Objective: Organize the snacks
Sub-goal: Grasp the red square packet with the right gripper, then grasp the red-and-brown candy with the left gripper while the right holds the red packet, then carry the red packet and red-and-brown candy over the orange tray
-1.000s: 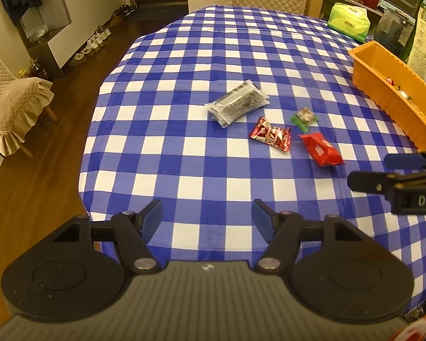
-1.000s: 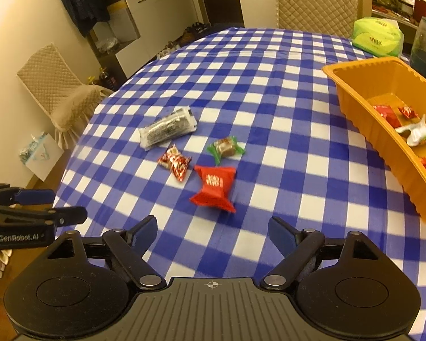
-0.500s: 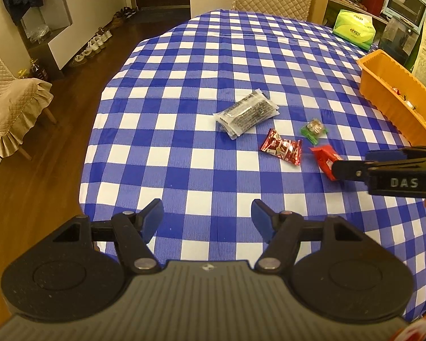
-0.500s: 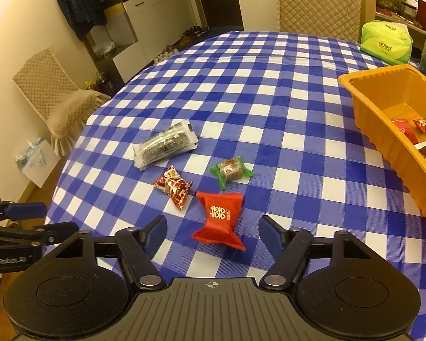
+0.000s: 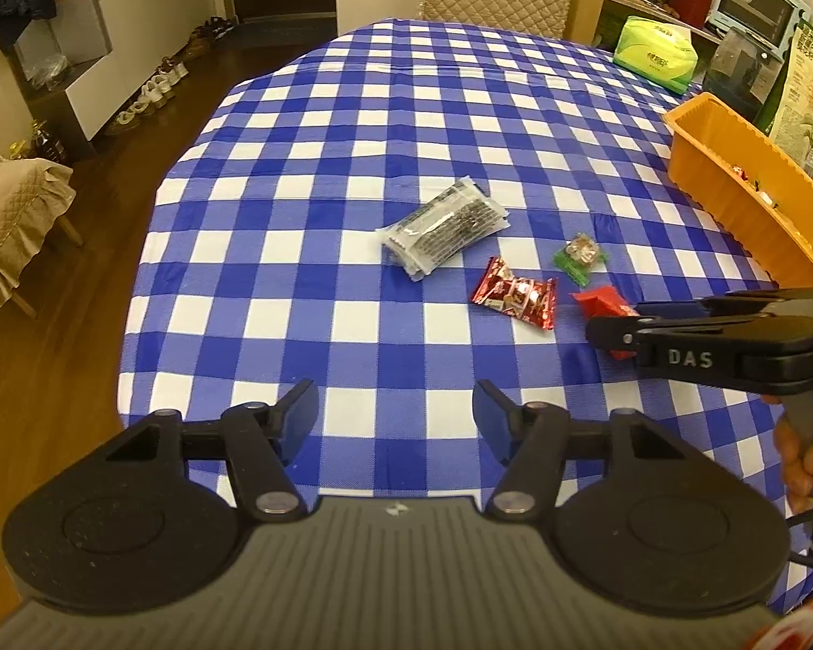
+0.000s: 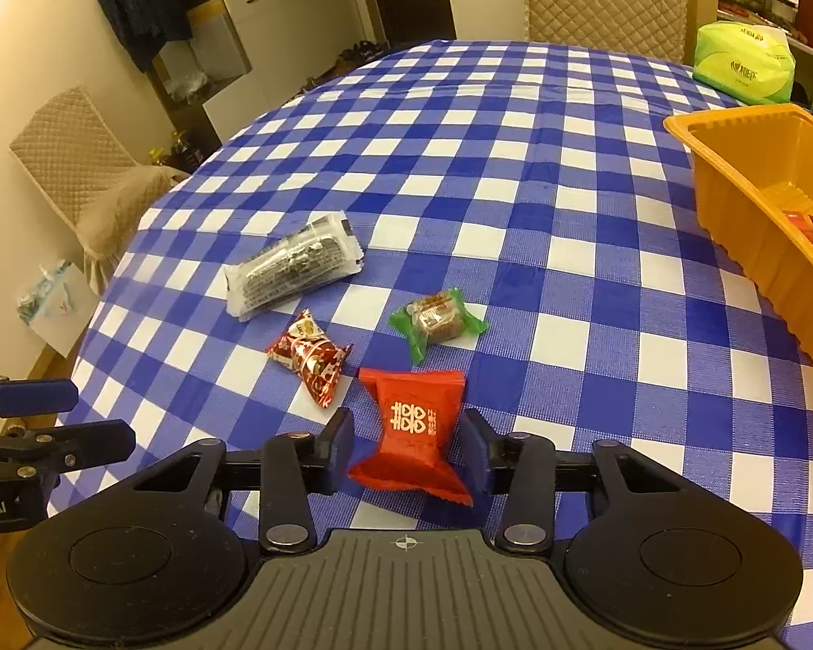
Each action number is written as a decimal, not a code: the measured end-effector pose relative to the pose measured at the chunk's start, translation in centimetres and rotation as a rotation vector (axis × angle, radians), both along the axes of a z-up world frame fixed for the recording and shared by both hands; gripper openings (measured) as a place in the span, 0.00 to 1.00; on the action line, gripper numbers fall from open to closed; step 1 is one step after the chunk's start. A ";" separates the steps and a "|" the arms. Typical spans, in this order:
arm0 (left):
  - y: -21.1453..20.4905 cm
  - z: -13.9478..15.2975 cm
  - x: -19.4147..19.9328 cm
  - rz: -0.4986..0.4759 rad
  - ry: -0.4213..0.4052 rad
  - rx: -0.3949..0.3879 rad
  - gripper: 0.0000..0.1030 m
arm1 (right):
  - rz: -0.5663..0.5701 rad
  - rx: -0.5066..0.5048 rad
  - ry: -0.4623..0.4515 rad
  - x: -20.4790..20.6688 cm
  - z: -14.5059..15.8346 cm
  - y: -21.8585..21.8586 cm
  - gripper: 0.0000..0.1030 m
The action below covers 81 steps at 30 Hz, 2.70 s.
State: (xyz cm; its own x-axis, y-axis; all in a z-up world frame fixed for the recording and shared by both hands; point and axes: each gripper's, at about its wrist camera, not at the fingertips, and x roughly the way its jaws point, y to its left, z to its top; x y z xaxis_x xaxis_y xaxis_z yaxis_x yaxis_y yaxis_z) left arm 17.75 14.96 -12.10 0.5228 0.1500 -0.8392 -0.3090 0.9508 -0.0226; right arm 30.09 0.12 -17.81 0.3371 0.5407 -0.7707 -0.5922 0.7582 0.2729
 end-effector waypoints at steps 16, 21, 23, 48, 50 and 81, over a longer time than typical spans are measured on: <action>-2.4 -1.6 3.7 -0.119 -0.020 -0.094 0.44 | -0.069 0.024 -0.016 0.6 0.6 -2.8 0.25; -2.8 -2.8 5.5 -0.134 -0.011 -0.149 0.44 | -0.150 0.038 -0.008 1.3 1.1 -5.3 0.25; -3.0 -3.2 6.1 -0.142 -0.010 -0.151 0.43 | -0.178 0.044 -0.007 1.5 1.2 -6.2 0.25; -3.6 -4.7 10.2 -0.204 -0.020 -0.058 0.22 | -0.320 0.053 0.011 1.5 1.2 -10.9 0.25; -3.6 -4.7 10.2 -0.208 -0.018 -0.051 0.20 | -0.319 0.054 0.012 1.5 1.2 -11.0 0.25; -6.8 -0.9 6.7 -0.337 -0.048 -0.046 0.17 | -0.336 0.089 0.008 -2.0 3.1 -14.2 0.25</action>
